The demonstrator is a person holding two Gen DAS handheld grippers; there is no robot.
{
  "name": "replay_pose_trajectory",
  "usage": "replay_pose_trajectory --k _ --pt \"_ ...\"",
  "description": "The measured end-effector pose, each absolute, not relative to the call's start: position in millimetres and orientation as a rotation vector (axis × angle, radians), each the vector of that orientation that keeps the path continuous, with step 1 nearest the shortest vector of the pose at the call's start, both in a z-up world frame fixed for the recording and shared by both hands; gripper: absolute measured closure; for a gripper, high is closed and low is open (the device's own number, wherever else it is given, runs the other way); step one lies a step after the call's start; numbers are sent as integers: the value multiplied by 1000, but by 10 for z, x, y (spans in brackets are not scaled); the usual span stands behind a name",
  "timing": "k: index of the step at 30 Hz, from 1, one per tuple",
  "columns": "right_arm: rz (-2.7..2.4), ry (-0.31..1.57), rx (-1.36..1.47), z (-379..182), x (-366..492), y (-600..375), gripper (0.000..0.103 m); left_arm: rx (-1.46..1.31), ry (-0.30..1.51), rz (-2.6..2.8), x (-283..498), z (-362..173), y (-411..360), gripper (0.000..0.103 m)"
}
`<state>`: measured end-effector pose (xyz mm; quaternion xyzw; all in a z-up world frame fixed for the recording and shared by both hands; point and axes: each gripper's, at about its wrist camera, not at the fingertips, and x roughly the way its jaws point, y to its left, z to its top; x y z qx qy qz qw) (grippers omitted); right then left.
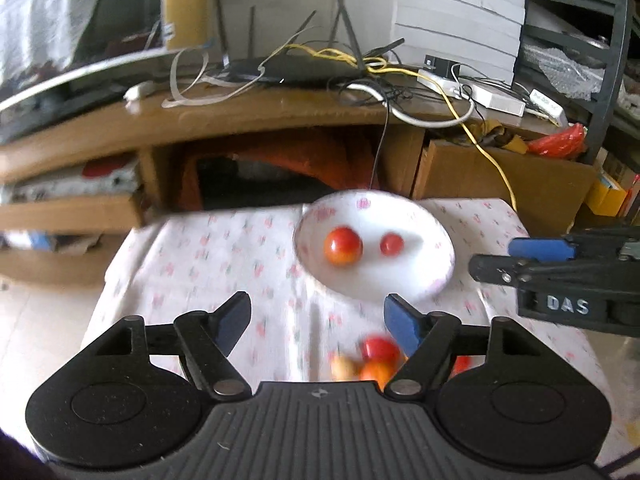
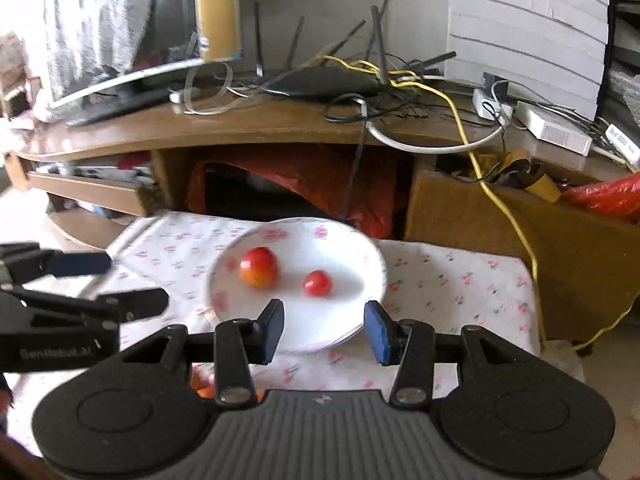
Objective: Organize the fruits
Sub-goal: 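Move the right gripper to the small brown fruit and grasp it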
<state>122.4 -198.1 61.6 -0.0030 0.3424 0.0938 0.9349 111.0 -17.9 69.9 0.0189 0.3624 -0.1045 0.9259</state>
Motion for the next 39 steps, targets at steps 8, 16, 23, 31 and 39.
replay_pose_trajectory --k 8,16,23,31,39 --pt "243 731 44 466 722 -1799 59 56 772 -173 470 745 -26 22" --pt "252 768 81 344 386 -1736 59 81 778 -148 158 705 1 20" --pt "242 804 73 233 147 -1686 59 114 804 -162 19 593 -55 20" --pt "200 805 79 221 63 -1740 59 111 814 -227 -92 422 -62 18" --pt "137 831 105 139 17 -1990 58 77 891 -247 -22 198 -5 18"
